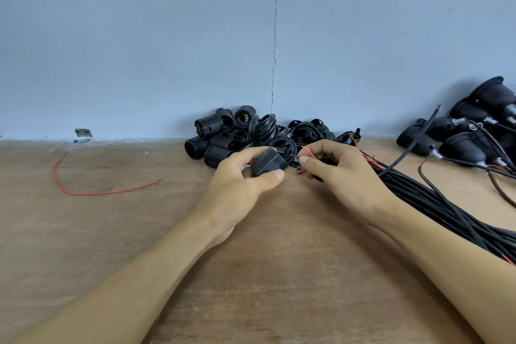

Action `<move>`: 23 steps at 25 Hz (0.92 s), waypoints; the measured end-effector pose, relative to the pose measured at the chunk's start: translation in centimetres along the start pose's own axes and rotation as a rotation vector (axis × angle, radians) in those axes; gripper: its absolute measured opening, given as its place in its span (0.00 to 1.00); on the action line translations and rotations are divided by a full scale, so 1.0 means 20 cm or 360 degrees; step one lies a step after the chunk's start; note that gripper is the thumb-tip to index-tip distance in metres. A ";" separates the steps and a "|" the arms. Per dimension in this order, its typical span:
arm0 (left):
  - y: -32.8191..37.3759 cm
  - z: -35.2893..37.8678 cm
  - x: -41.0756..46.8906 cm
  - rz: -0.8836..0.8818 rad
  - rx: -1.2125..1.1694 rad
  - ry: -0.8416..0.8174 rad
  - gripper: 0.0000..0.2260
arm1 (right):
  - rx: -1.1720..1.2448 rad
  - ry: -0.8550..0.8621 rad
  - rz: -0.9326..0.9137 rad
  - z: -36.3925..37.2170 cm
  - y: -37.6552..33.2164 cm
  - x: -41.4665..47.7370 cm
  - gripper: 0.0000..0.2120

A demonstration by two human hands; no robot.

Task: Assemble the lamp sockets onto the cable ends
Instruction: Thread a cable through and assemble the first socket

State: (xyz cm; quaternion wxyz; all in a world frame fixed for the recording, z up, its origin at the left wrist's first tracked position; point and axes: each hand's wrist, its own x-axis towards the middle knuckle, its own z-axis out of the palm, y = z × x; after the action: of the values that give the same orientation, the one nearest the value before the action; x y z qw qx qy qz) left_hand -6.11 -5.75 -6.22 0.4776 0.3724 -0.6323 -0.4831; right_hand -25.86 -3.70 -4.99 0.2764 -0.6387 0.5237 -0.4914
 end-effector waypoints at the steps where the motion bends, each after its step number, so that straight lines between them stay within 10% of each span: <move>1: -0.01 -0.01 0.00 0.0020 0.0076 -0.0028 0.19 | -0.0007 -0.0014 -0.0011 0.00 0.00 0.00 0.04; 10: -0.04 0.00 -0.02 0.0327 0.0380 0.0086 0.21 | -0.0132 -0.0145 -0.0116 0.01 -0.05 -0.02 0.06; 23: 0.00 0.01 0.01 -0.0152 -0.0406 0.0107 0.25 | 0.0086 -0.0121 -0.0049 0.02 -0.06 -0.02 0.03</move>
State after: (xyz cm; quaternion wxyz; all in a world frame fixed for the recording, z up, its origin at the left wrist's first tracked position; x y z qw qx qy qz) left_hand -6.34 -5.82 -6.26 0.5186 0.3542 -0.5309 -0.5690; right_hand -25.09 -2.96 -4.32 0.3058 -0.6572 0.4894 -0.4849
